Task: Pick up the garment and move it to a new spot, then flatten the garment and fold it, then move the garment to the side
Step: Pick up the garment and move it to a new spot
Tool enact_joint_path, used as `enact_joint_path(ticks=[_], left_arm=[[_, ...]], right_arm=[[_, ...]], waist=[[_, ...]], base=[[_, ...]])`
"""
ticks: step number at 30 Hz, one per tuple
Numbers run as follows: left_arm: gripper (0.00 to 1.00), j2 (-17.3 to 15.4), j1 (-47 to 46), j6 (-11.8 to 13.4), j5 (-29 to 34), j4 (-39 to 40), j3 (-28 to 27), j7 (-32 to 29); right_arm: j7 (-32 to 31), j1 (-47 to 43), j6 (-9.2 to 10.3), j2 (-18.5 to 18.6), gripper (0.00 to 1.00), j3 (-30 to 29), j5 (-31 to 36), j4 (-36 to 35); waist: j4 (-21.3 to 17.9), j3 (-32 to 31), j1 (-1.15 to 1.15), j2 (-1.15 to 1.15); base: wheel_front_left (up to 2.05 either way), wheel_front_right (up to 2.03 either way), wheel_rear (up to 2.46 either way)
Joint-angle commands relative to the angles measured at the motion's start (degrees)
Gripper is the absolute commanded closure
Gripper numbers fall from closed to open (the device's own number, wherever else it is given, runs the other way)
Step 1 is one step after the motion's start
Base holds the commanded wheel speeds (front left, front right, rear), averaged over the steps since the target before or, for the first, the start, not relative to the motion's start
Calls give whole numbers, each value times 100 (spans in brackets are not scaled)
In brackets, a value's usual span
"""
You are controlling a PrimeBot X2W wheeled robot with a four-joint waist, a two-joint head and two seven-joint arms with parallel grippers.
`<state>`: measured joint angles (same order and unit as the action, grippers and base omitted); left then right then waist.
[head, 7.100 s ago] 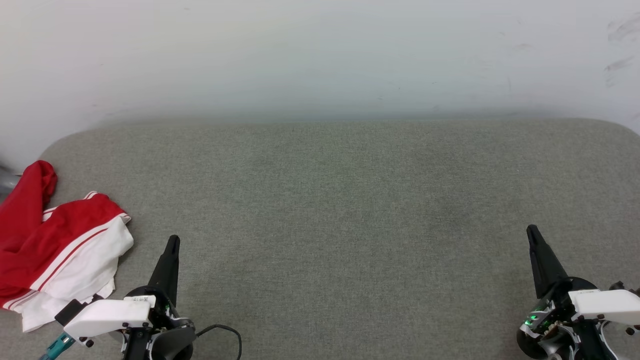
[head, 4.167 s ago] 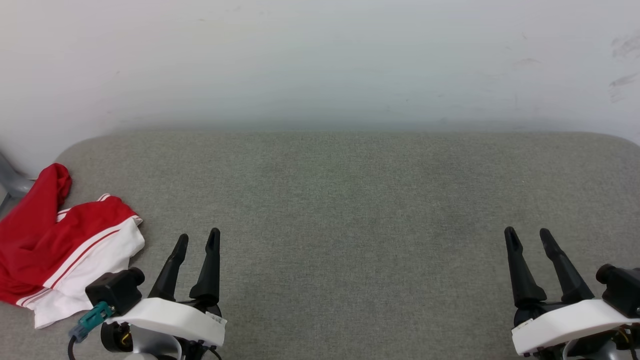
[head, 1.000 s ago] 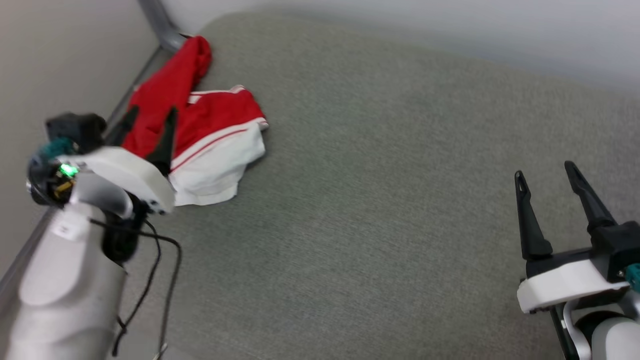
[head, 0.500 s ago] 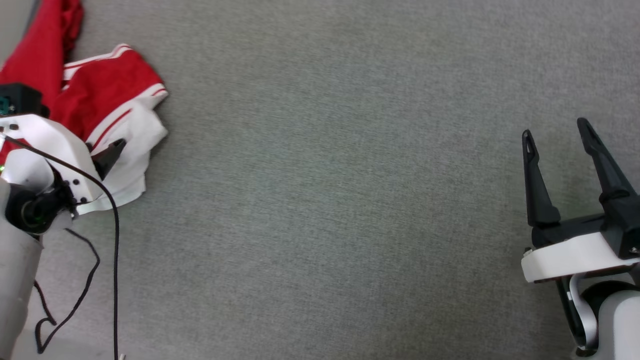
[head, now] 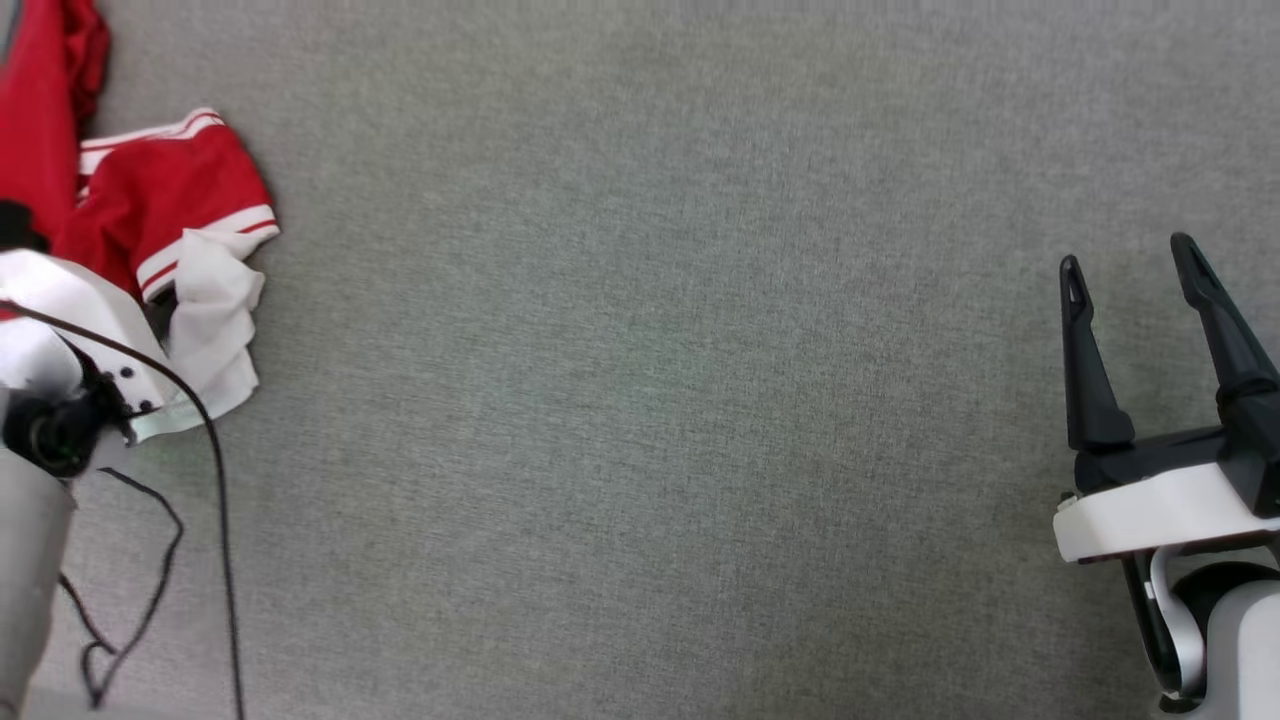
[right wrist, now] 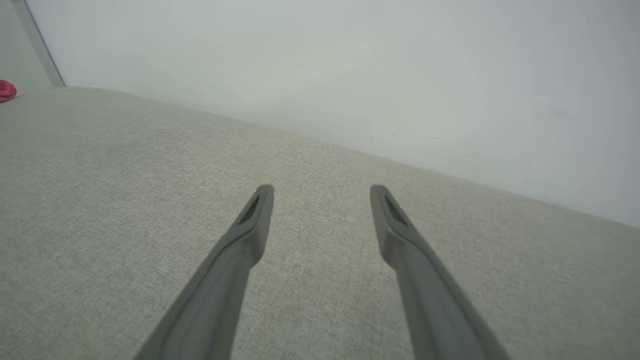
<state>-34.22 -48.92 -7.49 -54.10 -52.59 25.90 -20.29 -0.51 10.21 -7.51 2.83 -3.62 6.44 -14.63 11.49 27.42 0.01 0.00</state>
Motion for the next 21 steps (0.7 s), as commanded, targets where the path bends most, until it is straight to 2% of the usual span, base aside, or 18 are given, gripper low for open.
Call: enact_joint_path(ticks=[1,7,14,17,21], left_arm=[[100,71,48,2,23,-63,42,63],[100,122,-112,50,261,-326,-41,1399],[100,237,-103,329,682,-212,-9,3008],[100,305,-72,430,808,-6,-27,3376],[100,464,130,513,934,522,-115,3523]], right_arm=[[35,-47,4,9,0,-2,-12,6],[117,-174,5,9,0,-12,-231,204],[297,-469,4,8,0,-119,-530,443],[359,-601,4,7,0,-170,-605,495],[385,-778,5,8,0,-243,-695,556]], waist=[[50,-158,-1,0],[143,-747,-1,0],[221,-1461,-1,0],[219,-1748,-1,0],[158,-2074,-1,0]], base=[[0,0,0],[0,0,0],[0,0,0],[0,0,0],[0,0,0]])
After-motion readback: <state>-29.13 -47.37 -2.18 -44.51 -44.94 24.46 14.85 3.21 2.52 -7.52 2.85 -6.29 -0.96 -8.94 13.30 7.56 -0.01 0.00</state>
